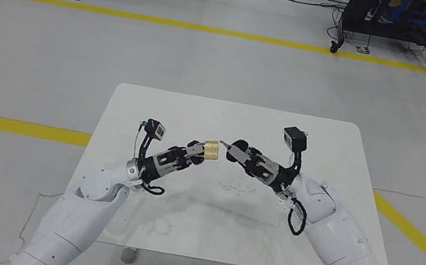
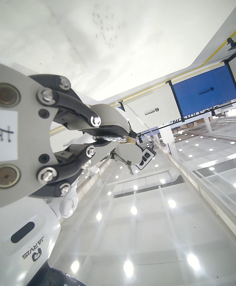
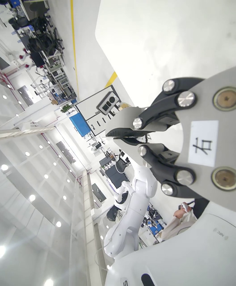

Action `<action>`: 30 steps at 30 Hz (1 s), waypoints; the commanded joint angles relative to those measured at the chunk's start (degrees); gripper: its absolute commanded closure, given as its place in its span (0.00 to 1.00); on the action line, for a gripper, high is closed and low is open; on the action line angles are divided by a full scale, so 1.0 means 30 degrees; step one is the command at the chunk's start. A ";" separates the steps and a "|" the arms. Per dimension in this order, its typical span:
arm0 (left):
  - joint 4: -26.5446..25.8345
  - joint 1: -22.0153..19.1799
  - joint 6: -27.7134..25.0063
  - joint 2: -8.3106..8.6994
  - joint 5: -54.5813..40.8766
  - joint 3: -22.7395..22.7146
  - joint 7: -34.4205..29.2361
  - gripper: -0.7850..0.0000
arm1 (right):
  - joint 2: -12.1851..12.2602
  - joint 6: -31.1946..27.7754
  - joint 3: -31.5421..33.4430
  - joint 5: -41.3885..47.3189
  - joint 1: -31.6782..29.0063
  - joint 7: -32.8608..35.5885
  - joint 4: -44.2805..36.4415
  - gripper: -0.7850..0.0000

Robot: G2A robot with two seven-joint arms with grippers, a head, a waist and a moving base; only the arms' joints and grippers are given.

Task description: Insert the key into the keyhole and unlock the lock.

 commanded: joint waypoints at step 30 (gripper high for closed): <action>-0.0271 0.0154 -0.0361 -0.0079 0.0229 -0.0230 -0.0615 1.00 | -0.0674 0.0009 0.0093 -0.1805 0.0563 -0.0155 0.0675 1.00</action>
